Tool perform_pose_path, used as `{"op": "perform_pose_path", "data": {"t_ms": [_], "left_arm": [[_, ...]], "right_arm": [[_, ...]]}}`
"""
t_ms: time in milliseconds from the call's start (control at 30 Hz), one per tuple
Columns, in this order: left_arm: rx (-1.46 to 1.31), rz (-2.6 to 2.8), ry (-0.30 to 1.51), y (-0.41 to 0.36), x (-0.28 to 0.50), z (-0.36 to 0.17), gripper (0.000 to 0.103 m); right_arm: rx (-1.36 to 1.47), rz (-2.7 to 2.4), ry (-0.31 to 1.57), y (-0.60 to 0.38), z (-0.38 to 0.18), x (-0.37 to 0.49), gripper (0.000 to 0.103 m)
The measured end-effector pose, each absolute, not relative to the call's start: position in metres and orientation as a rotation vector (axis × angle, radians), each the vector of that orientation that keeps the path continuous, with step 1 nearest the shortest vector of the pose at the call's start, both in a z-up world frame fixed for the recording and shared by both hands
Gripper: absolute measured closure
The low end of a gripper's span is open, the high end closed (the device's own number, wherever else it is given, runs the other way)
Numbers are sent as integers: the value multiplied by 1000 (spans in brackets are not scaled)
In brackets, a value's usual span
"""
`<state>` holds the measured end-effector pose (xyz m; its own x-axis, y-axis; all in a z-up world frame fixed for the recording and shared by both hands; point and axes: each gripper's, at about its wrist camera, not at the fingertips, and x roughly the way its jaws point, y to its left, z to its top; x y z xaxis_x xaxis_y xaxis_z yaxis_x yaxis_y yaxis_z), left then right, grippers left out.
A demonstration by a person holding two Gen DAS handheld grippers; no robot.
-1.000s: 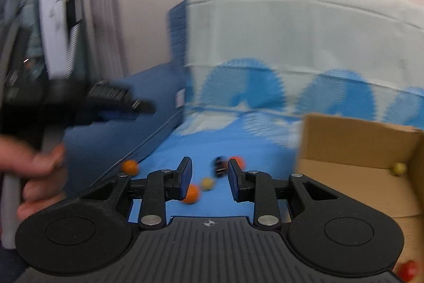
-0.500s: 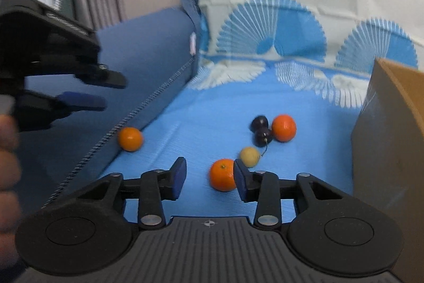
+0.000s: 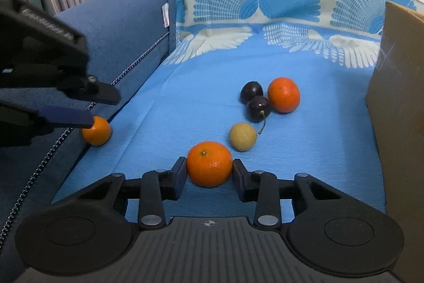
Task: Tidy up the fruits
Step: 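Grasp the mandarin with the right tool while the left tool grasps the yellow-green fruit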
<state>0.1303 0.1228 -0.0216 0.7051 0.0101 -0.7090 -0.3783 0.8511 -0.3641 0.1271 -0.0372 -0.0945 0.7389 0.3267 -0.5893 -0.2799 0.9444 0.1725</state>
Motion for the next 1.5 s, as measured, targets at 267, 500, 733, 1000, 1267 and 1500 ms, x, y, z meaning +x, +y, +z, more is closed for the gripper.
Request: {"op": "perform_pose_path", "data": {"t_ms": [267,500,733,1000,1267,1500], "left_arm": [[-422,-71,841,79,153,-32,68],[-195,-147,896,36,180,-57,63],[66,-142,888,7,184,-75,61],[81,-167,862,4,174,-69,75],[109,-46,771,15,131,-31,75],[-49,-18,599,30,85,18,75]], "right_arm": [[49,128,719,-57,-90,103,65],[106,137,776,-79,-87,95,65],[69,139,770,-72,-90,88,64],[81,152,768,-77,-87,85,64],[72,147,692,-81,-69,60,65],[75,195,556,-101,-25,16,65]]}}
